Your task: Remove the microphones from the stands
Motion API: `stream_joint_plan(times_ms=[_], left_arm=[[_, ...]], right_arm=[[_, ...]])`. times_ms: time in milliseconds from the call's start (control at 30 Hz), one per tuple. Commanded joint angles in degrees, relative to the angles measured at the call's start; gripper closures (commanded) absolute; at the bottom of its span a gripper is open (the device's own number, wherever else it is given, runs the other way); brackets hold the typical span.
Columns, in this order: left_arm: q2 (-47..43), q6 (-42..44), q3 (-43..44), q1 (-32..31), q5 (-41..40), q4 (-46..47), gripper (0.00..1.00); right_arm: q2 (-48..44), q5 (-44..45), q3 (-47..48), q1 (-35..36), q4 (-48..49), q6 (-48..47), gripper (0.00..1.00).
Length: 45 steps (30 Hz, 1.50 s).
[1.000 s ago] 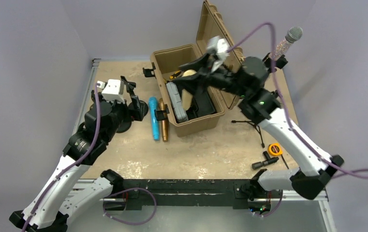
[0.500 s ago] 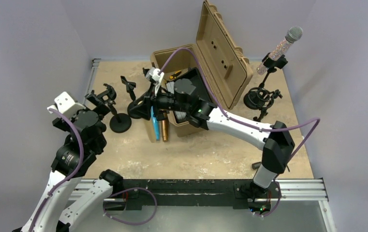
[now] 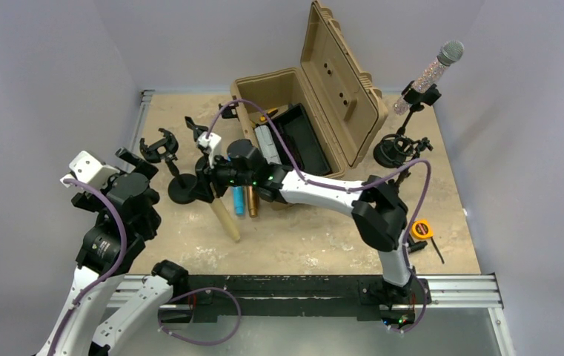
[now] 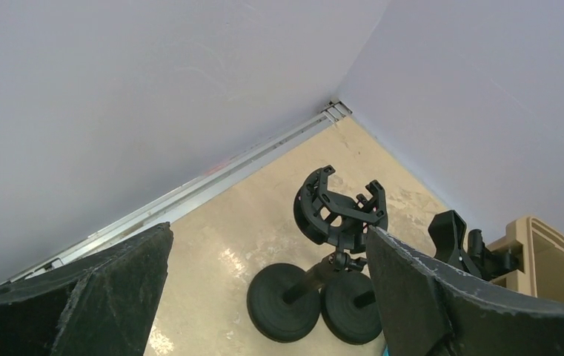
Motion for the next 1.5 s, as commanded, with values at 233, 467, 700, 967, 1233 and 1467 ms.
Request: stream_joint_plan(times_ms=[233, 467, 700, 967, 1233, 1467], left_arm=[[-0.80, 4.10, -0.48, 0.82, 5.81, 4.83, 0.00], [-0.35, 4.90, -0.63, 0.83, 9.49, 5.67, 0.00], [0.40, 6.37, -0.81, 0.87, 13.48, 6.93, 0.00], [1.00, 7.03, -0.89, 0.82, 15.57, 7.45, 0.00], [1.35, 7.17, -0.93, 0.82, 17.04, 7.62, 0.00], [1.44, 7.24, -0.88, 0.87, 17.29, 7.58, 0.00]], right_arm=[[8.65, 13.89, 7.50, 1.79, -3.51, -4.48, 1.00], [14.25, 16.88, 10.73, 1.96, 0.26, -4.78, 1.00], [17.29, 20.92, 10.92, 2.70, 2.85, -2.53, 1.00], [19.25, 22.33, 11.03, 3.68, 3.74, -2.57, 0.91], [21.86, 23.45, 12.73, 4.69, 3.07, -3.33, 0.81], [24.56, 28.11, 13.84, 4.70, 2.02, -4.67, 0.70]])
